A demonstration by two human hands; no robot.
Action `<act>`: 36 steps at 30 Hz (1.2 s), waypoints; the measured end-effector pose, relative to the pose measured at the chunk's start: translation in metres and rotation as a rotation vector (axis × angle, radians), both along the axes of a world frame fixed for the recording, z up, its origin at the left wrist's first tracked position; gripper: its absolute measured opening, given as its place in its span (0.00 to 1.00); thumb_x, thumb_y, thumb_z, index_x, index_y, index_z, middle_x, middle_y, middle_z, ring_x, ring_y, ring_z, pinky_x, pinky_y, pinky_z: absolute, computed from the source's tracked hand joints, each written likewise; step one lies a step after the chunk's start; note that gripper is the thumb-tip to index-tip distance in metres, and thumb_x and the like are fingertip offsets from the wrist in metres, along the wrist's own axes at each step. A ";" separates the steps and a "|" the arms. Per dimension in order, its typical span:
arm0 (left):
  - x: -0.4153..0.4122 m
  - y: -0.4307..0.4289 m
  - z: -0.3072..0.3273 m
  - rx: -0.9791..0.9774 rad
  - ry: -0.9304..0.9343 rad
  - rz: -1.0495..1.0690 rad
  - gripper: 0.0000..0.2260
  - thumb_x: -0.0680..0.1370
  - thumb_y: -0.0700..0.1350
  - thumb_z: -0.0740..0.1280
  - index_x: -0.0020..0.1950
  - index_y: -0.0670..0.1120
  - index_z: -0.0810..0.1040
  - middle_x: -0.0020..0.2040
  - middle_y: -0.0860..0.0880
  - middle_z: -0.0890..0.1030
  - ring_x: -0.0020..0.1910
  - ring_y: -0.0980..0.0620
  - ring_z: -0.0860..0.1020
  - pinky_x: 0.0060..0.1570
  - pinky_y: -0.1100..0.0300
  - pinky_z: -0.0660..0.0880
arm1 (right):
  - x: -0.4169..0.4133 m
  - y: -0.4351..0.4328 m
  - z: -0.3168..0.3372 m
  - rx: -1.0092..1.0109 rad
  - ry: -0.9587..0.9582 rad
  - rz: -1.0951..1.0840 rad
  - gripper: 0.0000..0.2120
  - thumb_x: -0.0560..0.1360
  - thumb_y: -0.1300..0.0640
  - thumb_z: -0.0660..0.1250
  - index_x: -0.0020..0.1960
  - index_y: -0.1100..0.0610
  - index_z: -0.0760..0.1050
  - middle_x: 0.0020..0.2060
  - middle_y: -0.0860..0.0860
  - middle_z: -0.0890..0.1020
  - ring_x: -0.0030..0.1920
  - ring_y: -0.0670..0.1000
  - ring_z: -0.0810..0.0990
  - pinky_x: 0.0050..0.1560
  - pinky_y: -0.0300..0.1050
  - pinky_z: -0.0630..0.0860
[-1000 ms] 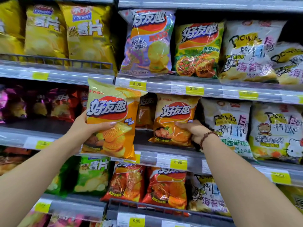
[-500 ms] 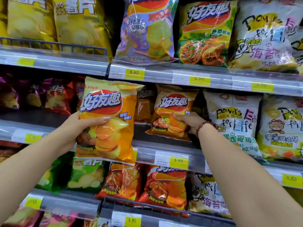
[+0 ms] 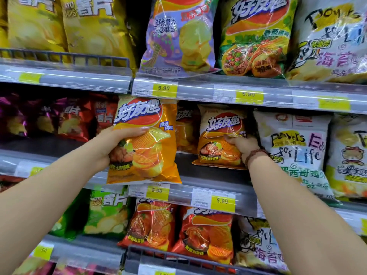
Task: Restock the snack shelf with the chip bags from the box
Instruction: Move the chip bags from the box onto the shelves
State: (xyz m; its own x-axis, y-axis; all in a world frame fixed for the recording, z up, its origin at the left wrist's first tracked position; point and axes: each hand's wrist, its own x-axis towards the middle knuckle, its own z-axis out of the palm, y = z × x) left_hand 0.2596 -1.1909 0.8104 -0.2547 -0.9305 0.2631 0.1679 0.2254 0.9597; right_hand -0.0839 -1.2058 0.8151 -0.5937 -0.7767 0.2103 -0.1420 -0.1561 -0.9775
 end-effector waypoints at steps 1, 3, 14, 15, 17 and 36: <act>-0.002 -0.001 0.002 0.007 0.001 -0.010 0.37 0.39 0.55 0.83 0.47 0.48 0.86 0.47 0.46 0.87 0.41 0.48 0.85 0.39 0.57 0.82 | 0.004 0.004 -0.001 -0.001 -0.019 -0.033 0.44 0.63 0.55 0.80 0.72 0.64 0.62 0.69 0.58 0.72 0.65 0.60 0.74 0.63 0.58 0.74; -0.006 0.000 0.004 0.015 0.024 -0.031 0.37 0.40 0.53 0.83 0.47 0.47 0.86 0.46 0.46 0.87 0.39 0.49 0.85 0.35 0.58 0.82 | 0.006 0.004 -0.006 0.005 -0.010 -0.094 0.36 0.67 0.56 0.77 0.69 0.66 0.65 0.67 0.59 0.74 0.65 0.60 0.75 0.64 0.57 0.73; -0.017 0.014 0.014 0.155 -0.040 0.021 0.26 0.57 0.48 0.78 0.55 0.45 0.82 0.42 0.46 0.87 0.35 0.49 0.85 0.40 0.51 0.83 | 0.067 0.045 0.004 0.215 0.673 -0.356 0.34 0.77 0.51 0.66 0.74 0.65 0.55 0.73 0.61 0.62 0.73 0.59 0.62 0.70 0.50 0.64; -0.017 0.017 0.015 0.169 -0.066 0.020 0.25 0.55 0.48 0.78 0.51 0.45 0.82 0.39 0.46 0.86 0.32 0.49 0.84 0.37 0.51 0.83 | 0.078 0.050 0.001 0.156 0.704 -0.285 0.33 0.77 0.49 0.64 0.75 0.64 0.57 0.73 0.60 0.63 0.73 0.58 0.63 0.69 0.49 0.64; -0.016 0.023 0.015 0.176 -0.153 0.018 0.21 0.55 0.47 0.79 0.46 0.45 0.81 0.36 0.45 0.86 0.30 0.49 0.83 0.34 0.53 0.82 | 0.101 0.060 -0.006 0.008 0.561 -0.002 0.29 0.78 0.46 0.63 0.72 0.61 0.63 0.70 0.56 0.70 0.69 0.57 0.70 0.64 0.47 0.69; -0.144 0.008 0.029 0.122 -0.114 -0.073 0.16 0.69 0.55 0.75 0.47 0.48 0.76 0.34 0.47 0.77 0.18 0.55 0.71 0.24 0.64 0.72 | 0.052 0.070 0.009 0.031 0.127 0.066 0.33 0.71 0.44 0.71 0.71 0.57 0.66 0.61 0.54 0.77 0.58 0.56 0.77 0.53 0.47 0.75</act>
